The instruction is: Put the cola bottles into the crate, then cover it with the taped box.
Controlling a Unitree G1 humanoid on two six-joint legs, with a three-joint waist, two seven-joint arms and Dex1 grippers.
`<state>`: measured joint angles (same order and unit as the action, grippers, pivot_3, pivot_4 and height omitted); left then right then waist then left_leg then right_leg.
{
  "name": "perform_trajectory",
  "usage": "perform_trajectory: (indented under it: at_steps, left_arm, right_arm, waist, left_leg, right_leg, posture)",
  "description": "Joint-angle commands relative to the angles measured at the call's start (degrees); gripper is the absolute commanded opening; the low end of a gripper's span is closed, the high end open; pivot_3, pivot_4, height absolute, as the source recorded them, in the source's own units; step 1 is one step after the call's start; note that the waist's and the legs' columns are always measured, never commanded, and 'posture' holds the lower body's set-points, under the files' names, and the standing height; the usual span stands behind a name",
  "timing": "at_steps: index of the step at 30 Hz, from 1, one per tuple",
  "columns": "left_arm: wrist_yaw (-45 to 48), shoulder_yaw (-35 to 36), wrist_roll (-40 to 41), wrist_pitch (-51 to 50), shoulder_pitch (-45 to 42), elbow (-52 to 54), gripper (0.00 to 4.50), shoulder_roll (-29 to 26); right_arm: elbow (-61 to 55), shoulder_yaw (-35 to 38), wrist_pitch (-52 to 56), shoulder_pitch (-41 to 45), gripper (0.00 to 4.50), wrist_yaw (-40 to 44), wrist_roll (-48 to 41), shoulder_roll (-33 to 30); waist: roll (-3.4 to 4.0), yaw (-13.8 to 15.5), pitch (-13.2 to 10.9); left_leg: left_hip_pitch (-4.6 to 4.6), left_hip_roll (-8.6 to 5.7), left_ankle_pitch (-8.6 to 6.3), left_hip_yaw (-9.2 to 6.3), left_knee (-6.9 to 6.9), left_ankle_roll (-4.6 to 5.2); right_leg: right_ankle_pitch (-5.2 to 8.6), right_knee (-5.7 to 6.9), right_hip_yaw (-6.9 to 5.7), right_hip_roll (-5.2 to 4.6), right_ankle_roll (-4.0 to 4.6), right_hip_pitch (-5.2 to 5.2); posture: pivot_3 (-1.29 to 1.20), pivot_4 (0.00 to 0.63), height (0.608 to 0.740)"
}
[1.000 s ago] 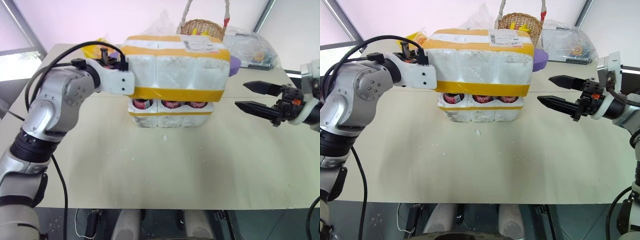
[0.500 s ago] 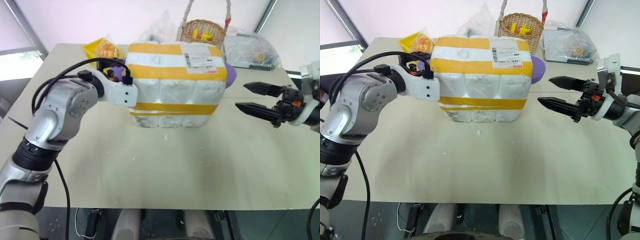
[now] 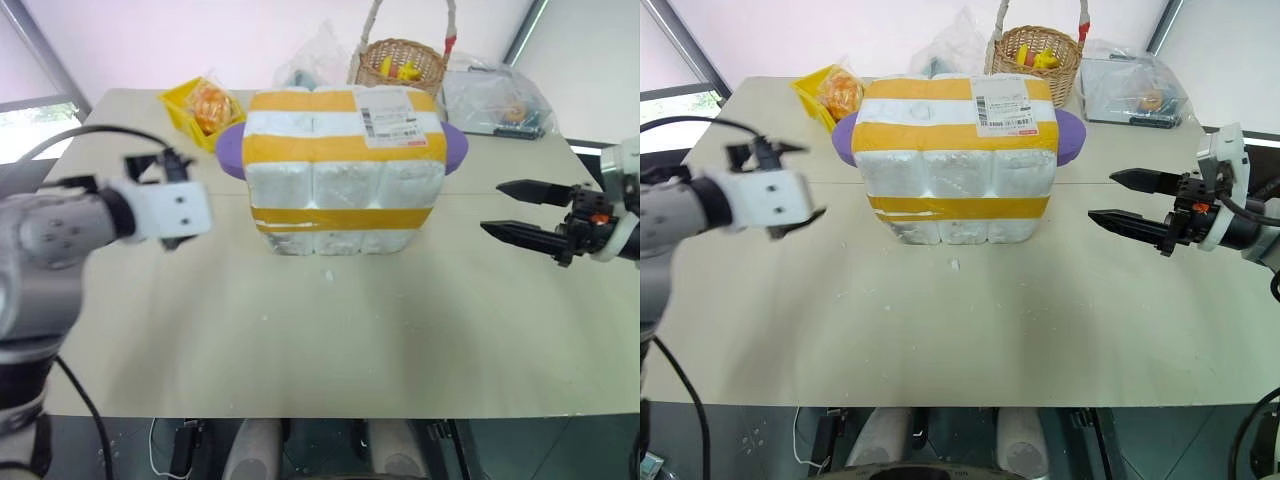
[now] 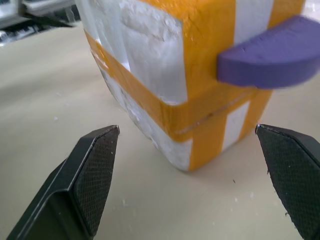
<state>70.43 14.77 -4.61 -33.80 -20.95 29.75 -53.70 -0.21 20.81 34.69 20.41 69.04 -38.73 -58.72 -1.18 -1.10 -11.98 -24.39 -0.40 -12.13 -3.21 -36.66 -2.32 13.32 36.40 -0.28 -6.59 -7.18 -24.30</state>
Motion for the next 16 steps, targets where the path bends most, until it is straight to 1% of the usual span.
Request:
perform_trajectory:
  at_steps: [1,3,5,7,9,13,16]
  left_arm:
    - [7.4,14.8,22.3,-23.7,-2.9,1.3,4.46,1.0]
    - [10.1,20.5,30.7,-33.8,-2.6,-2.8,4.46,-0.1]
    - [11.2,22.6,34.8,-38.0,-0.3,-6.6,4.46,-1.8]
    - [13.3,24.5,38.9,-38.8,2.6,-9.2,4.46,-3.5]
    - [13.1,25.3,41.5,-38.0,3.8,-11.2,4.46,-4.8]
    - [9.1,24.1,43.1,-34.6,1.3,-17.3,4.46,-6.2]
    - [8.4,22.0,42.3,-29.6,2.1,-19.5,4.46,-7.8]
  right_arm:
    - [-0.2,0.4,-1.6,1.0,4.50,0.9,0.5,-0.9]
    - [-0.2,0.1,-1.7,1.2,4.50,1.0,0.6,-0.8]
    - [-0.1,-0.1,-1.7,1.2,4.50,1.1,0.6,-0.8]
    - [-0.2,-0.4,-1.7,1.1,4.50,1.4,0.6,-0.9]
    - [-0.3,-0.5,-1.6,0.9,4.50,1.7,0.7,-1.0]
    - [0.4,-0.9,-1.8,1.3,4.50,2.2,1.2,-0.9]
    - [0.0,-1.4,-2.2,1.7,4.50,2.2,1.3,-0.2]
  waist:
    - [0.00,0.2,0.0]
    - [0.00,0.1,0.0]
    - [0.01,-0.1,0.0]
    - [0.02,-0.2,0.0]
    - [0.02,-0.1,0.0]
    - [0.02,0.3,0.0]
    - [0.02,0.2,0.0]
  left_leg:
    - [-0.01,0.01,0.00,-0.03,-0.10,0.00]
    - [0.00,0.02,-0.03,-0.06,-0.25,0.03]
    - [0.08,0.02,-0.08,-0.06,-0.33,0.12]
    - [0.16,0.03,-0.10,-0.05,-0.32,0.15]
    - [0.18,0.08,-0.12,-0.04,-0.30,0.16]
    - [0.18,0.10,-0.12,-0.04,-0.32,0.15]
    - [0.18,0.10,-0.13,-0.02,-0.32,0.14]
  right_leg:
    - [0.00,0.00,-0.01,0.02,0.00,0.06]
    - [0.00,0.00,-0.02,0.04,-0.01,0.16]
    - [0.00,0.00,-0.02,0.04,-0.02,0.28]
    - [0.01,0.00,-0.02,0.05,-0.01,0.32]
    - [0.02,0.00,-0.01,0.10,0.02,0.32]
    - [0.11,-0.04,-0.01,0.11,0.22,0.35]
    - [0.09,-0.08,-0.01,0.10,0.24,0.37]
  posture:
    - [0.00,0.150,0.737]
    - [0.00,0.150,0.737]
    - [0.00,0.150,0.737]
    - [0.00,0.150,0.737]
    - [0.00,0.150,0.737]
    - [0.00,0.150,0.737]
    - [0.00,0.150,0.737]
